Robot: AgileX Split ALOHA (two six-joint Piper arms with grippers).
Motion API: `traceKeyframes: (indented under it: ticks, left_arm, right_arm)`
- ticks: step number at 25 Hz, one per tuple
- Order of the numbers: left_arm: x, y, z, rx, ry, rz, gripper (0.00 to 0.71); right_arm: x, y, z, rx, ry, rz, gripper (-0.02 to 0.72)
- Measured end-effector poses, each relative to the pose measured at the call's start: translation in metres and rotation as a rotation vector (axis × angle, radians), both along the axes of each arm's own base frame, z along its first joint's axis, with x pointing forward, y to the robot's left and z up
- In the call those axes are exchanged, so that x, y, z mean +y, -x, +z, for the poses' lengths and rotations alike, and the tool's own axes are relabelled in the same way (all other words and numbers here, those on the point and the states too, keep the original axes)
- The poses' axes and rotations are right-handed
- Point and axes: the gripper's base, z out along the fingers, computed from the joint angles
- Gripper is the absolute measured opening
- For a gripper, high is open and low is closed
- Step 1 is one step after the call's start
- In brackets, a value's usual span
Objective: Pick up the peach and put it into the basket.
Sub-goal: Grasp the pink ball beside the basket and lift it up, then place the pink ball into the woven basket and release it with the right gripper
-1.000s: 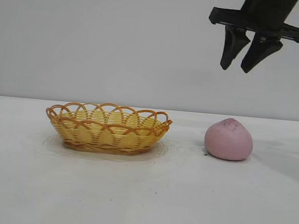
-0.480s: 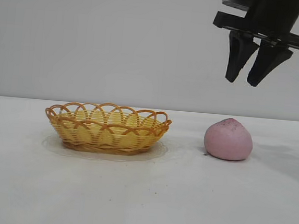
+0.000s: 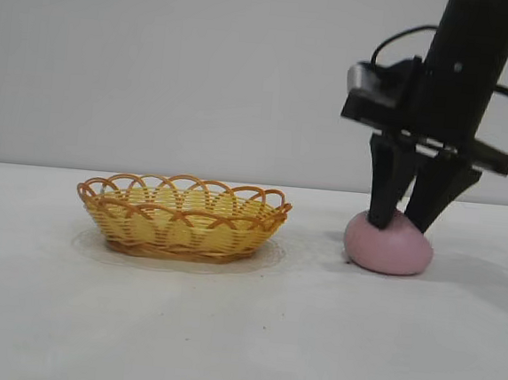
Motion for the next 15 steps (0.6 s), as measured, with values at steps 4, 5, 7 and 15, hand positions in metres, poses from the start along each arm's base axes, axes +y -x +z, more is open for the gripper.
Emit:
traceKeyframes:
  ticks: [4, 5, 7, 15]
  left_arm:
    - [0.000, 0.000, 0.000, 0.000, 0.000, 0.000, 0.340]
    - [0.000, 0.000, 0.000, 0.000, 0.000, 0.000, 0.340]
    - [0.000, 0.000, 0.000, 0.000, 0.000, 0.000, 0.340]
    - [0.000, 0.000, 0.000, 0.000, 0.000, 0.000, 0.340]
  right_arm:
    - [0.020, -0.001, 0.050, -0.152, -0.075, 0.062, 0.000]
    - [0.028, -0.002, 0.060, -0.181, -0.093, 0.077, 0.000]
    - [0.047, 0.003, 0.071, -0.218, -0.116, 0.122, 0.000]
    - [0.119, 0.029, 0.038, -0.161, -0.114, 0.290, 0.000]
